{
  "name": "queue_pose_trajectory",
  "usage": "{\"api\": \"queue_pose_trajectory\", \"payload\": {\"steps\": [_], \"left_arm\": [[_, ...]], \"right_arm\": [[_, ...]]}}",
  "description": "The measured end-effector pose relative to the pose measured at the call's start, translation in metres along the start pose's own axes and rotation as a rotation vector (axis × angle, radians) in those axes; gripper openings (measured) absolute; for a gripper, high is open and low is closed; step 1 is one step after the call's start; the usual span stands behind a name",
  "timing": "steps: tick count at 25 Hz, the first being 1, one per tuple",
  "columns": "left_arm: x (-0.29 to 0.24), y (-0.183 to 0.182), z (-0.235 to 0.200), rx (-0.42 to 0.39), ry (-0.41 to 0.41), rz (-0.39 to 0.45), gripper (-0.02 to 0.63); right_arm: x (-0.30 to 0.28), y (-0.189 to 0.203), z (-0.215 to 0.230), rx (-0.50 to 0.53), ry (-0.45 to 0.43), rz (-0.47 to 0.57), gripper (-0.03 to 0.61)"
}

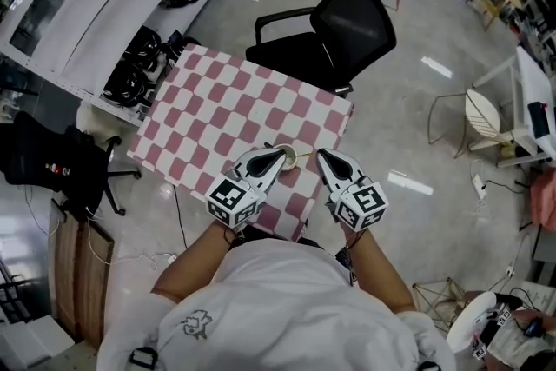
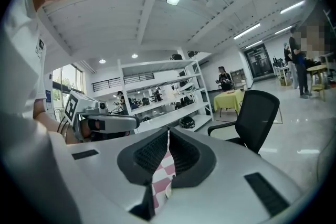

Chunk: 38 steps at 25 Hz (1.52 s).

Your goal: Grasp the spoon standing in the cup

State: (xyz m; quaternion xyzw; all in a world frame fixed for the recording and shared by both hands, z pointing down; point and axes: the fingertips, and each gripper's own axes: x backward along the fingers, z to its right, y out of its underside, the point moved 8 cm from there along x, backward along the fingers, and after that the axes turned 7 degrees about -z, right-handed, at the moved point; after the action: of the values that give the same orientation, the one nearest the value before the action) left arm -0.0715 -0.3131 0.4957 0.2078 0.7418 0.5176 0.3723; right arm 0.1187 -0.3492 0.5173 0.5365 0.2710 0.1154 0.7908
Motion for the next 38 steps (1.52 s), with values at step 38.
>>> {"api": "queue_pose_trajectory", "payload": {"steps": [38], "left_arm": [[-0.079, 0.081, -0.090, 0.093, 0.138, -0.225, 0.014]], "right_arm": [[-0.072, 0.111, 0.076, -0.294, 0.177, -0.215, 0.137]]}}
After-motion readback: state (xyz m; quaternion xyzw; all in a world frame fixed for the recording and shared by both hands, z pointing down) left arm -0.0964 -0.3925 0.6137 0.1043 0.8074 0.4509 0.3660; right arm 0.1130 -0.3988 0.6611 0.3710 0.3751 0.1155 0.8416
